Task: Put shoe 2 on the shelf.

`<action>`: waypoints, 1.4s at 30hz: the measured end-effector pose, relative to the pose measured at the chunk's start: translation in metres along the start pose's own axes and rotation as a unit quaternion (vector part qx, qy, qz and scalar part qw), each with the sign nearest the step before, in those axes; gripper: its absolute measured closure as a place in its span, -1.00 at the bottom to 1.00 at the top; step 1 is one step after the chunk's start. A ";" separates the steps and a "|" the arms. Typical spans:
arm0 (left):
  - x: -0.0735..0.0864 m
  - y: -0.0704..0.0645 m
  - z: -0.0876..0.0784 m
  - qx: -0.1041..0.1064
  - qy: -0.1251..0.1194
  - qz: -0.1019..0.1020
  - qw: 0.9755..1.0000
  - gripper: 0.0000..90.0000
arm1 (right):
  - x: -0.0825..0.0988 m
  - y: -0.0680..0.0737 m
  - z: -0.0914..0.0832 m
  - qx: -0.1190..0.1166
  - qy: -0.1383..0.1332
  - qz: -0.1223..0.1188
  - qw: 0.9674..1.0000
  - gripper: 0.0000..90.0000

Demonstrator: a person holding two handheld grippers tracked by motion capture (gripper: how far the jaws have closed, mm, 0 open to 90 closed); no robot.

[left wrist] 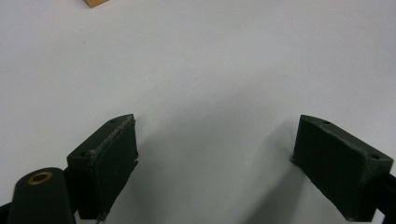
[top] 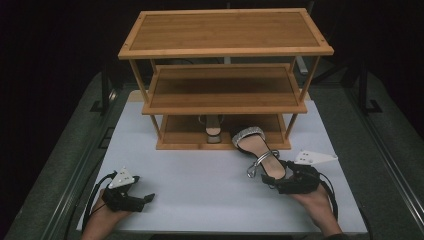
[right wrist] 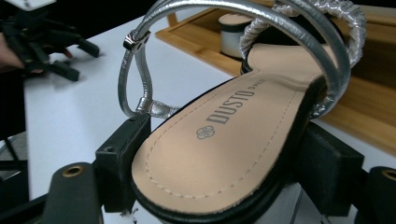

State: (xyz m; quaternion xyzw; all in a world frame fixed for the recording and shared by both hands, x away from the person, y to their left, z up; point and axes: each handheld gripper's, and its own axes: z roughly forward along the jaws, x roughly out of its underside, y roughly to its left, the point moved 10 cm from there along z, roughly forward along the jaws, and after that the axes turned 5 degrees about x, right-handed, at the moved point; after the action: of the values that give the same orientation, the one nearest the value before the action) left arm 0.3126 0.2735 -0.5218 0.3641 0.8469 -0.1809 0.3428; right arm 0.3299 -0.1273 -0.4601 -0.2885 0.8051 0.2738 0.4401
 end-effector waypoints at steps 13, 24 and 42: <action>0.000 0.000 0.000 0.000 -0.002 -0.001 1.000 -0.72 | -0.022 -0.034 0.028 0.042 -0.016 0.018 0.999 -0.45; 0.000 0.000 0.000 0.000 -0.002 -0.001 1.000 -0.72 | -0.040 -0.054 0.056 0.066 -0.028 0.030 0.997 -0.46; 0.000 0.000 0.000 0.000 0.000 -0.001 1.000 -0.72 | -0.052 -0.078 0.110 0.100 -0.043 0.063 0.992 -0.46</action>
State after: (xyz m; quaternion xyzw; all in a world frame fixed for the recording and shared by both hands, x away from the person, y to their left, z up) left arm 0.3127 0.2735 -0.5217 0.3633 0.8470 -0.1814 0.3430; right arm 0.4684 -0.0921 -0.4809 -0.1801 0.8249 0.2313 0.4833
